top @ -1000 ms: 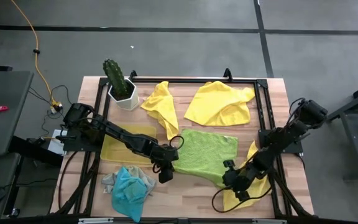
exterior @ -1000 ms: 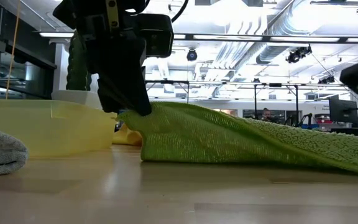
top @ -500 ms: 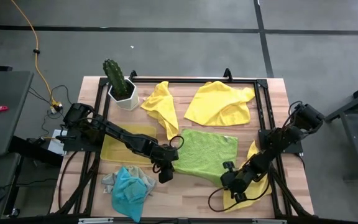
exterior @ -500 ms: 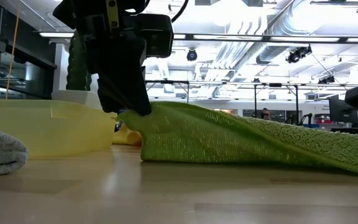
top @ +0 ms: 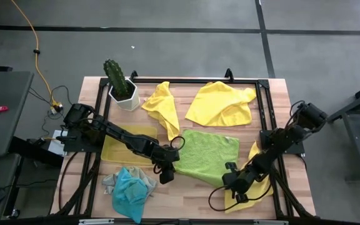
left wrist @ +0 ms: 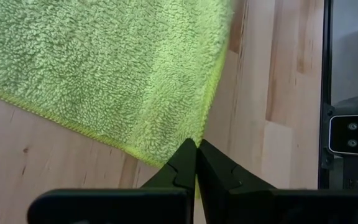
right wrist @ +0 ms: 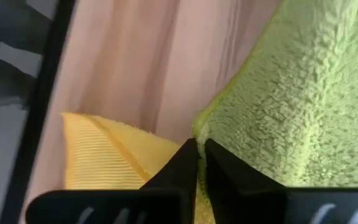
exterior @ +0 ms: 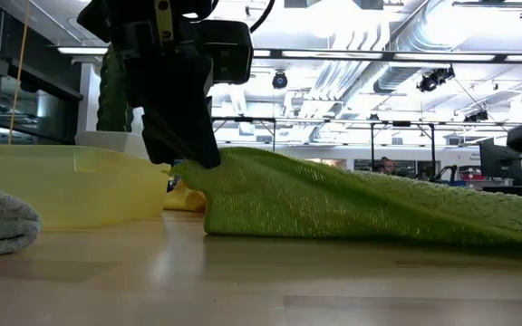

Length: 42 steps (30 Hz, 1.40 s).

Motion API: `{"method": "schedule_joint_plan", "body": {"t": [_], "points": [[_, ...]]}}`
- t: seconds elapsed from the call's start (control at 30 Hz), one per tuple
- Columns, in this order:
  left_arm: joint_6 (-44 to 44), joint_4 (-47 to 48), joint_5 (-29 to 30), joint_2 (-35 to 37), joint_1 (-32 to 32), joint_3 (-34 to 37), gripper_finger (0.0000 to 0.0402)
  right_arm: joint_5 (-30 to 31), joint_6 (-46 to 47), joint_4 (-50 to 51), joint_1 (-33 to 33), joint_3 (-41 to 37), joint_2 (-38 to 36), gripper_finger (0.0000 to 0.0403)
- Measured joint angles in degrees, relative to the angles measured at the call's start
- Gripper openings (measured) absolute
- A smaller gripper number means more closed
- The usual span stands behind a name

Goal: Fold microfiber towels
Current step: Fold the green microfiber towel

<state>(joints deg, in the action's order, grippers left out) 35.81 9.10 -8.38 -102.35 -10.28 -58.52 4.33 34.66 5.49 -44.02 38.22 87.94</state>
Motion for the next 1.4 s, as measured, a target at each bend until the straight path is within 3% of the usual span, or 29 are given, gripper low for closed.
{"method": "schedule_joint_plan", "body": {"t": [0.13, 0.33, 0.63, 1.07, 1.23, 1.4], "points": [[0.0, 0.0, -0.6, 0.0, 0.0, 0.0, 0.0000, 0.0, -0.1, 2.4, 0.1, 0.0, -4.4, 0.0004], [0.0, 0.0, -7.1, 0.0, 0.0, 0.0, 0.0000, -1.4, 1.8, 5.5, 0.0, 0.0, -10.5, 0.0002], [-0.4, 0.0, -6.6, 0.0, 0.2, 0.0, 0.0000, -0.2, 8.7, 6.2, 0.0, 0.0, -11.4, 0.0008], [-1.1, 0.0, -6.4, 0.0, 0.1, 0.0, 0.0000, 0.0, 15.8, 7.9, 0.1, 0.0, -11.4, 0.0114], [-1.1, 0.0, -6.4, 0.0, 0.1, 0.0, 0.0000, 1.2, 17.9, 5.2, 0.1, 0.0, -11.2, 0.0131], [-1.1, 0.0, -6.4, 0.0, 0.1, 0.0, 0.0000, -0.8, 10.7, -2.1, 0.1, 0.0, -7.2, 0.0134]]}}
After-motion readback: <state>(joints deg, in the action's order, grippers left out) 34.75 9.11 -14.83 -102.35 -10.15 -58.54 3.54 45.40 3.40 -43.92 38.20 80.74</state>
